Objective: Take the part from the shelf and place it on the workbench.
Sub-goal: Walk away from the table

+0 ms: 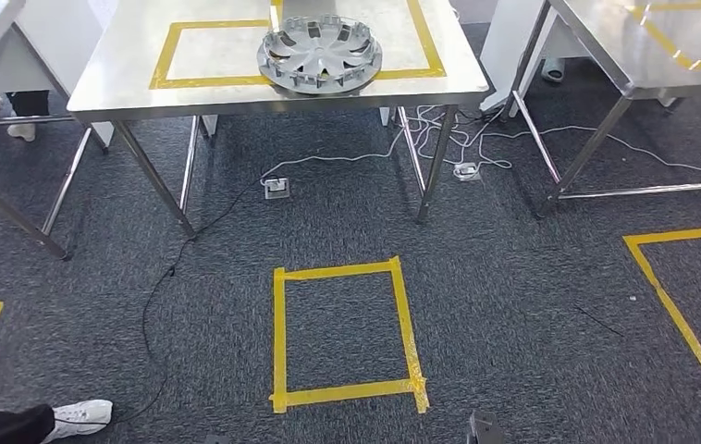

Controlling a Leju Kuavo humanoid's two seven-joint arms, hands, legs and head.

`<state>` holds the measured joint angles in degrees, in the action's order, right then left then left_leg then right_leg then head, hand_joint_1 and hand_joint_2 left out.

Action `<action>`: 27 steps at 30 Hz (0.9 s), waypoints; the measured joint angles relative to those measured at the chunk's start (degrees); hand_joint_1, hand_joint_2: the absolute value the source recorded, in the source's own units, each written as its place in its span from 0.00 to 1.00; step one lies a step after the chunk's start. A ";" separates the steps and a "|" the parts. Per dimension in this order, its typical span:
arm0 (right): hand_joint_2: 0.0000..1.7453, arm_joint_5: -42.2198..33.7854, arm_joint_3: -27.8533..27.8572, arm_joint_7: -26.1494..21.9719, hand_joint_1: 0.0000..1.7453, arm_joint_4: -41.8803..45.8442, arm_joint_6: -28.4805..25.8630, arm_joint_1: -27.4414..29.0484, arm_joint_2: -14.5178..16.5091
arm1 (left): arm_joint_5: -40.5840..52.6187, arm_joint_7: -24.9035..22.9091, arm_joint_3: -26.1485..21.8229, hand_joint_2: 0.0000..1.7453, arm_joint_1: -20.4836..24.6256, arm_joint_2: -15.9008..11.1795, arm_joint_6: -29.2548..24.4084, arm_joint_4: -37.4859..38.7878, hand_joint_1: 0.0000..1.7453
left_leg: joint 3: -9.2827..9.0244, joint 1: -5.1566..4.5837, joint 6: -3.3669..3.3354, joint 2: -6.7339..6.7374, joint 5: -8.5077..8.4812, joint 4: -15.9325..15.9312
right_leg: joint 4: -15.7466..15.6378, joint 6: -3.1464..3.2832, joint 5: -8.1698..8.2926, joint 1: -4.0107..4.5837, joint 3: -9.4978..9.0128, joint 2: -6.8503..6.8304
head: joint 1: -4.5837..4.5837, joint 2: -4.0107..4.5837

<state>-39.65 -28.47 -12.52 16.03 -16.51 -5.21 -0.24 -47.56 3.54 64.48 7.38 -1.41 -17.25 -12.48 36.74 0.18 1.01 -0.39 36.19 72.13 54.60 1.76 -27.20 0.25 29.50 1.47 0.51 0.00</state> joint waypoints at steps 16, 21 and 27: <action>0.00 -3.54 -0.53 -0.85 0.00 -1.13 -0.52 0.36 0.57 | 1.47 2.55 0.14 0.00 -0.19 -0.68 -0.23 -0.13 0.00 | -6.10 1.21 -1.36 3.56 -5.61 -13.42 | 16.85 -4.07 -6.31 -0.82 7.90 -1.56 | 1.21 0.00; 0.00 -3.52 -0.61 -0.86 0.00 -1.33 -0.30 0.24 0.83 | 1.67 1.91 0.17 0.00 0.07 -0.66 -0.13 -0.40 0.00 | -6.03 0.83 -0.33 6.33 -5.80 -13.47 | 3.07 -2.52 -2.10 0.19 0.90 -5.52 | 2.11 0.00; 0.00 -3.62 -0.65 -0.85 0.00 -1.64 -0.82 0.25 1.31 | 1.75 1.16 0.22 0.00 0.03 -0.64 0.43 -0.62 0.00 | -2.69 1.01 0.75 -0.10 -0.35 -5.35 | 1.63 -0.24 -0.78 -0.05 0.98 -2.49 | 1.26 0.00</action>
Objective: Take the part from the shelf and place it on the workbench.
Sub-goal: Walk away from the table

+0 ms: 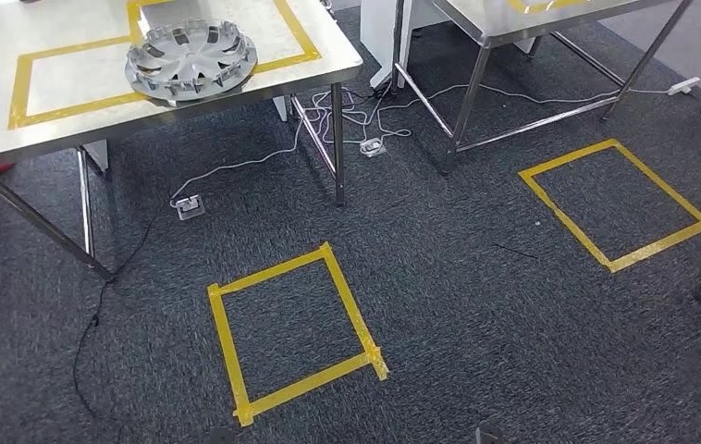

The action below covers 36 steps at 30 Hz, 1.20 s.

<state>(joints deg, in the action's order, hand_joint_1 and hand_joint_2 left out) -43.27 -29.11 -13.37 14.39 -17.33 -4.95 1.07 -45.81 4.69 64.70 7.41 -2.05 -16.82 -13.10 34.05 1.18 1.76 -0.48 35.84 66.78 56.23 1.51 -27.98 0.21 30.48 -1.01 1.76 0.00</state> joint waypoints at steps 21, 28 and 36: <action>0.00 -0.01 -0.98 0.94 0.00 -0.58 -0.87 0.07 -0.80 | -0.35 -1.24 0.04 0.00 -0.24 0.89 0.56 0.01 0.00 | -3.16 0.06 -1.59 5.02 -5.07 -7.75 | 9.89 -3.30 -2.22 -0.57 5.58 -0.38 | 0.22 0.00; 0.00 -0.02 -1.07 0.74 0.00 -0.69 -0.99 0.10 -0.90 | -0.16 -1.10 0.05 0.00 0.06 1.13 0.60 -0.07 0.00 | -3.73 -0.07 0.15 5.20 -3.60 -7.19 | 1.34 -0.58 -0.11 0.35 1.63 -1.20 | 0.62 0.00; 0.00 -0.03 -1.71 0.61 0.00 -0.89 -1.00 -0.06 -0.78 | -0.01 -0.98 0.07 0.00 -0.33 0.96 0.71 -0.15 0.00 | 2.30 -0.11 -0.23 -1.52 -3.67 1.12 | 1.29 0.38 -0.22 0.44 0.93 4.86 | -1.20 0.00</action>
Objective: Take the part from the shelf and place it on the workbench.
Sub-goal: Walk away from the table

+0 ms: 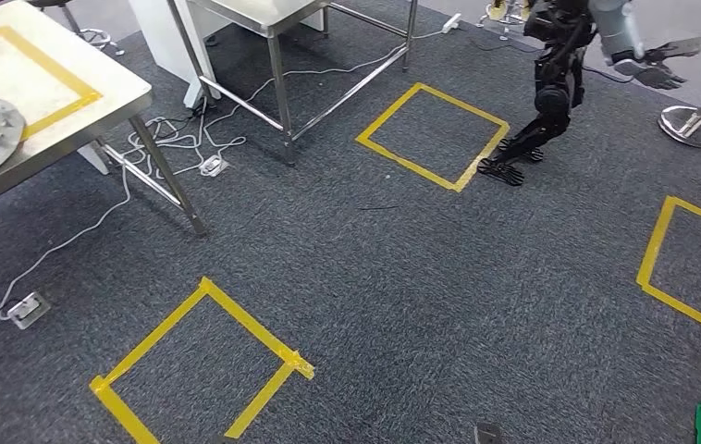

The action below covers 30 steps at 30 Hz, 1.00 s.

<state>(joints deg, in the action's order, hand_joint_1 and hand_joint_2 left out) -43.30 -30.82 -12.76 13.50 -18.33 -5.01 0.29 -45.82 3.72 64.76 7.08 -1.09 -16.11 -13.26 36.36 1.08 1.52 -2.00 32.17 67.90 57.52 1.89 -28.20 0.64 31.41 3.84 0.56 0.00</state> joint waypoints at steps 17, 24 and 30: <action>0.00 -0.06 -0.74 0.00 0.00 -0.11 0.18 0.06 -0.04 | 0.19 0.25 0.00 0.00 0.17 -0.26 0.02 -0.14 0.00 | -6.37 -0.18 -0.88 7.42 -0.49 -9.03 | 4.50 -2.99 -0.16 -0.70 3.35 -6.91 | 1.85 0.00; 0.00 -0.55 -0.87 -0.11 0.00 -0.24 0.14 -0.04 -0.19 | 0.35 0.66 0.02 0.00 0.36 -0.12 0.02 -0.28 0.00 | -5.44 -0.02 0.70 3.08 3.00 -5.05 | 0.25 -0.08 0.27 -0.43 1.30 -5.66 | 1.50 0.00; 0.00 -1.08 -1.09 -0.17 0.00 -0.30 0.17 -0.11 -0.14 | 0.36 0.67 0.04 0.00 -0.13 -0.20 0.02 -0.29 0.00 | 1.02 -0.09 0.23 0.93 1.35 2.04 | 0.44 0.38 -0.37 0.04 0.41 -0.56 | 0.27 0.00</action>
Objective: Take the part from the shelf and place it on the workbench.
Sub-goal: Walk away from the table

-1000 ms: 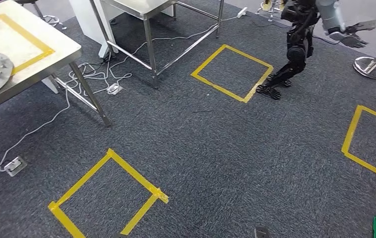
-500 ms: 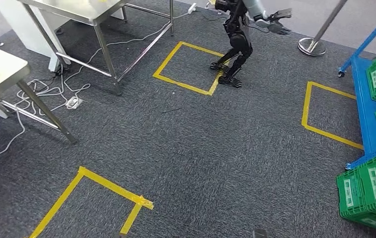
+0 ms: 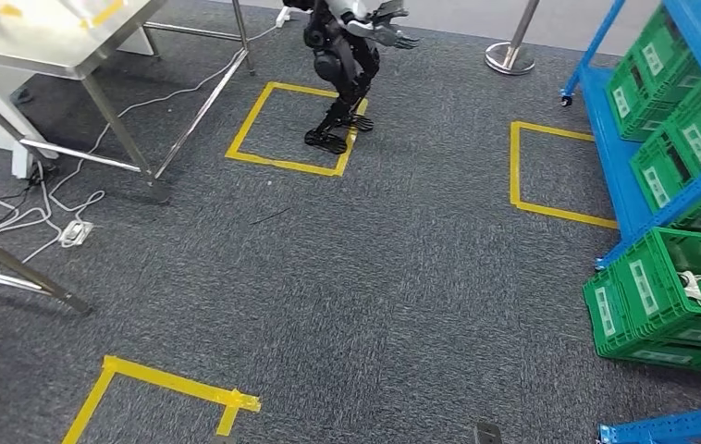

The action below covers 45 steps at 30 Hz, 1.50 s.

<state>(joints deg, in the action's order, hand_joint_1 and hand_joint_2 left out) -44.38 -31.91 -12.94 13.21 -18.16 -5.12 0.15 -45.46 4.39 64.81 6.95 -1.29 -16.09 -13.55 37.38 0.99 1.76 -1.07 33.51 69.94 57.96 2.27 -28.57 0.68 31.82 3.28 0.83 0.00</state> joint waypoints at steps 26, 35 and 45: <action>0.00 -1.19 -1.05 0.20 0.00 -0.22 -0.32 -0.25 0.09 | 0.04 -0.50 0.09 0.00 0.24 0.14 0.17 -0.07 0.00 | -3.68 -0.02 0.49 0.49 4.30 -1.78 | -0.26 -0.16 0.14 -0.41 0.65 -3.84 | 0.80 0.00; 0.00 -1.20 -1.10 0.21 0.00 -0.22 -0.24 -0.23 0.15 | 0.03 -0.55 0.11 0.00 -0.02 -0.01 0.17 -0.04 0.00 | -4.11 0.34 -0.18 -5.30 -3.84 -10.03 | 0.66 -1.61 -1.58 -0.79 -0.40 3.68 | 0.05 0.00; 0.00 -1.31 -1.46 0.22 0.00 -0.23 -0.29 -0.01 0.19 | 0.05 -0.47 0.13 0.00 -0.09 -0.08 0.17 -0.01 0.00 | -7.03 -0.05 -1.68 4.33 -2.29 -11.86 | 15.94 -3.95 -6.69 -1.20 8.40 -3.28 | 1.74 0.00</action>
<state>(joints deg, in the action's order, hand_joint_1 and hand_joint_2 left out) -45.69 -33.38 -12.72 12.98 -18.45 -5.13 0.33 -45.41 3.92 64.94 6.86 -1.37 -15.91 -13.55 30.35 0.94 0.08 3.27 31.22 58.08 73.90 -1.68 -35.27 -0.52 40.23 0.00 2.57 0.00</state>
